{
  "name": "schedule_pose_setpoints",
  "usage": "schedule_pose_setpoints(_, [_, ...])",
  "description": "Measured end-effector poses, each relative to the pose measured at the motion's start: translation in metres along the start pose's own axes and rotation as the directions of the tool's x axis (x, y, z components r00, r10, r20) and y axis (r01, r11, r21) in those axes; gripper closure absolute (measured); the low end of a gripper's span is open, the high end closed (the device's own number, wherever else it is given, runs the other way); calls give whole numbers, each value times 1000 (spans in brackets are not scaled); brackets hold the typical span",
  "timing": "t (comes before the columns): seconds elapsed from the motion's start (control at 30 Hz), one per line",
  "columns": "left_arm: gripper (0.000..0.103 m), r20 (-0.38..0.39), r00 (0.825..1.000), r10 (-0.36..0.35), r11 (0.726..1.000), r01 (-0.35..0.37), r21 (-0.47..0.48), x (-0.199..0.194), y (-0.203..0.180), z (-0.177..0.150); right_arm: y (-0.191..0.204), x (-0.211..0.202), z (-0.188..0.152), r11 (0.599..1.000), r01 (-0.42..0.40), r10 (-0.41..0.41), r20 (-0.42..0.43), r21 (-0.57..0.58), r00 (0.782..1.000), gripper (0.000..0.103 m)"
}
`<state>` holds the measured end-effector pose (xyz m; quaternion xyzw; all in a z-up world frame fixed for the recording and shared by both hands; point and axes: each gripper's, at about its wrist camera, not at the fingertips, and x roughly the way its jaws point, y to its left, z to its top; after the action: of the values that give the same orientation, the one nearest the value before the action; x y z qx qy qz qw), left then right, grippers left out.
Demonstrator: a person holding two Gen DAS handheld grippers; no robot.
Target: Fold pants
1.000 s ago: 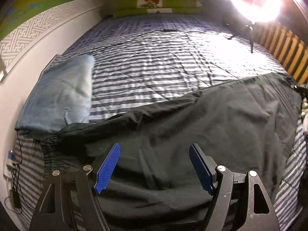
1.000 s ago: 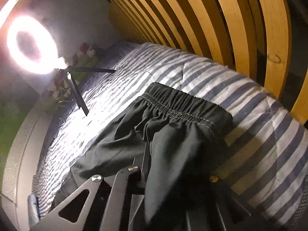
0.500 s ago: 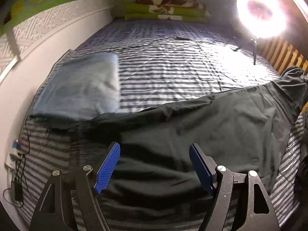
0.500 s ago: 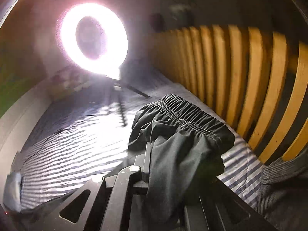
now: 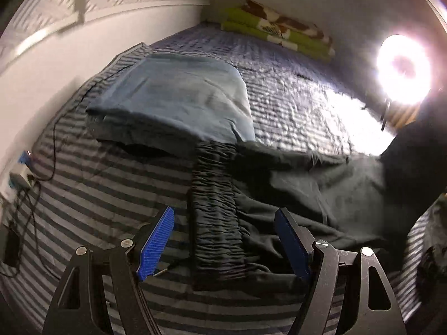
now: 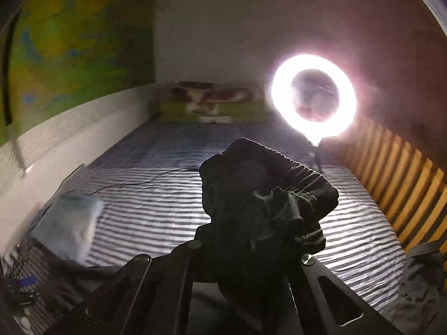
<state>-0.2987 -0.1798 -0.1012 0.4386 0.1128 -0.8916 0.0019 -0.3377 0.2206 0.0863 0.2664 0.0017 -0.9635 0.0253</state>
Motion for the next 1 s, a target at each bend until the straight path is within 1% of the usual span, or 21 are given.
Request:
schedule_pose_setpoints(0.07, [26, 23, 999, -32, 999, 33, -27, -1, 15, 1, 41, -7, -13, 999, -28, 28, -9, -27, 1000, 100])
schedule_pose_setpoints(0.13, [26, 49, 998, -49, 997, 51, -53, -2, 29, 0, 96, 0, -30, 996, -65, 62, -40, -67, 997, 100])
schedule_pose_setpoints(0.2, [26, 74, 994, -77, 993, 83, -88, -1, 47, -5, 145, 8, -51, 989, -77, 69, -64, -124, 996, 100])
schedule_pose_setpoints(0.23, [25, 82, 993, -87, 990, 95, -108, 1, 56, -9, 176, 14, -67, 982, -80, 67, -80, -174, 995, 100])
schedule_pose_setpoints(0.27, [26, 75, 993, -87, 986, 96, -135, 6, 67, -12, 193, 18, -78, 976, -78, 61, -85, -206, 994, 100])
schedule_pose_setpoints(0.3, [26, 58, 994, -87, 982, 96, -161, 10, 76, -13, 224, 23, -100, 962, -65, 44, -86, -267, 995, 100])
schedule_pose_setpoints(0.33, [26, 58, 993, -100, 978, 109, -180, 14, 84, -12, 240, 26, -109, 954, -63, 39, -88, -293, 995, 100])
schedule_pose_setpoints(0.37, [26, 60, 992, -108, 973, 118, -197, 15, 92, -9, 272, 28, -134, 934, -70, 36, -100, -352, 994, 100])
schedule_pose_setpoints(0.43, [26, 78, 992, -99, 974, 112, -197, 13, 103, -5, 303, 34, -166, 900, -60, 18, -103, -431, 995, 100])
schedule_pose_setpoints(0.5, [26, 93, 992, -87, 973, 105, -204, 9, 116, -4, 333, 43, -202, 854, -43, -12, -103, -518, 995, 100])
schedule_pose_setpoints(0.57, [26, 99, 991, -94, 965, 115, -237, 8, 129, -4, 347, 48, -219, 830, -39, -24, -105, -557, 994, 100])
schedule_pose_setpoints(0.63, [26, 99, 991, -95, 962, 117, -247, 7, 136, -4, 358, 51, -236, 795, -35, -36, -104, -606, 994, 96])
schedule_pose_setpoints(0.67, [26, 103, 990, -92, 963, 114, -243, 6, 138, -4, 364, 52, -243, 767, -45, -38, -115, -640, 993, 95])
schedule_pose_setpoints(0.7, [26, 105, 990, -91, 965, 114, -238, 5, 138, -4, 372, 50, -253, 729, -54, -39, -120, -682, 992, 91])
schedule_pose_setpoints(0.73, [26, 106, 990, -96, 964, 119, -237, 5, 138, -4, 374, 47, -258, 714, -58, -33, -116, -698, 993, 83])
schedule_pose_setpoints(0.77, [26, 107, 989, -103, 964, 125, -235, 4, 138, -4, 377, 41, -263, 698, -62, -17, -104, -713, 994, 79])
schedule_pose_setpoints(0.83, [26, 103, 989, -106, 967, 126, -220, 4, 134, -3, 381, 30, -268, 681, -63, 5, -81, -729, 997, 65])
schedule_pose_setpoints(0.9, [26, 106, 989, -108, 971, 128, -202, 1, 127, -2, 380, 18, -268, 674, -79, 42, -68, -735, 997, 58])
schedule_pose_setpoints(0.93, [26, 107, 988, -113, 972, 132, -196, 0, 124, -1, 381, 13, -268, 668, -85, 60, -60, -740, 996, 48])
schedule_pose_setpoints(0.97, [26, 112, 986, -121, 972, 141, -190, -1, 122, -1, 385, 7, -271, 651, -85, 78, -45, -754, 996, 41])
schedule_pose_setpoints(1.0, [26, 114, 986, -121, 972, 141, -187, -2, 119, 0, 389, 3, -273, 622, -82, 96, -28, -778, 995, 35])
